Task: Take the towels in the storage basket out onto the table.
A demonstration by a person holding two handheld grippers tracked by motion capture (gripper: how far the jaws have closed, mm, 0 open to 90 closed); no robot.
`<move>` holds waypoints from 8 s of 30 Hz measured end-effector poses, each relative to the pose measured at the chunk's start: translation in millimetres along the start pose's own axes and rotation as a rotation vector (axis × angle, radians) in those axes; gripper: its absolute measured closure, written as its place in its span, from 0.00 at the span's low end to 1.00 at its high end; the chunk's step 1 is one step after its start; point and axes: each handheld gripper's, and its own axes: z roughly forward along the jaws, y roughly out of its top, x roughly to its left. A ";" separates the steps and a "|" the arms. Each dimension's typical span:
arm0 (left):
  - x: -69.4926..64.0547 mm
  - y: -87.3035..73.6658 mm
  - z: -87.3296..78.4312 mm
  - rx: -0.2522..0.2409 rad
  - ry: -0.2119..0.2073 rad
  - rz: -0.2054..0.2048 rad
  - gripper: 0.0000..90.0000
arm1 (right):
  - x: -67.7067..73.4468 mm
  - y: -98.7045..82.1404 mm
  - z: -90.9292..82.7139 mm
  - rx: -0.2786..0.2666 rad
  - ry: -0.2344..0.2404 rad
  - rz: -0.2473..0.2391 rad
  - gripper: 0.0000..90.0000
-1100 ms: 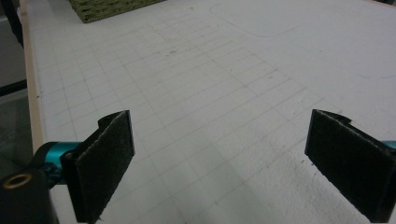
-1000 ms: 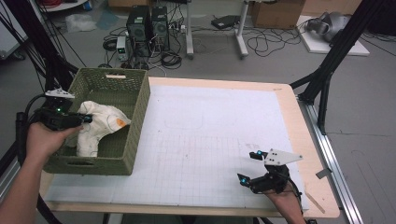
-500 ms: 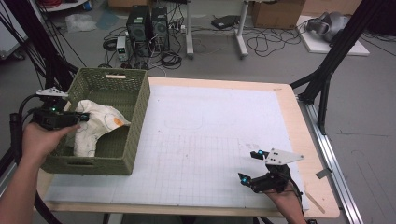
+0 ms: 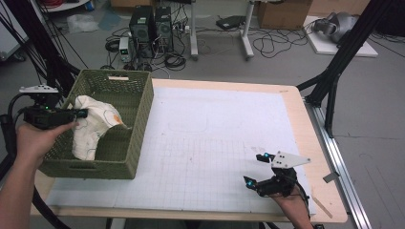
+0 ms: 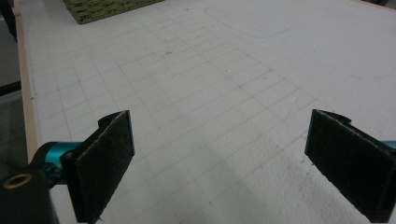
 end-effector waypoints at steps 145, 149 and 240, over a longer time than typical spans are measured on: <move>-186.3 53.0 105.5 -0.108 -0.507 0.002 0.95 | -2.3 5.1 -1.3 -0.033 0.004 -0.026 0.08; -195.0 45.8 121.6 -0.090 -0.503 -0.009 0.95 | -2.2 5.3 -1.9 -0.033 0.004 -0.019 0.08; -224.4 -71.5 172.5 0.068 -0.276 0.169 0.96 | 28.2 30.0 60.2 0.165 0.250 -0.156 0.93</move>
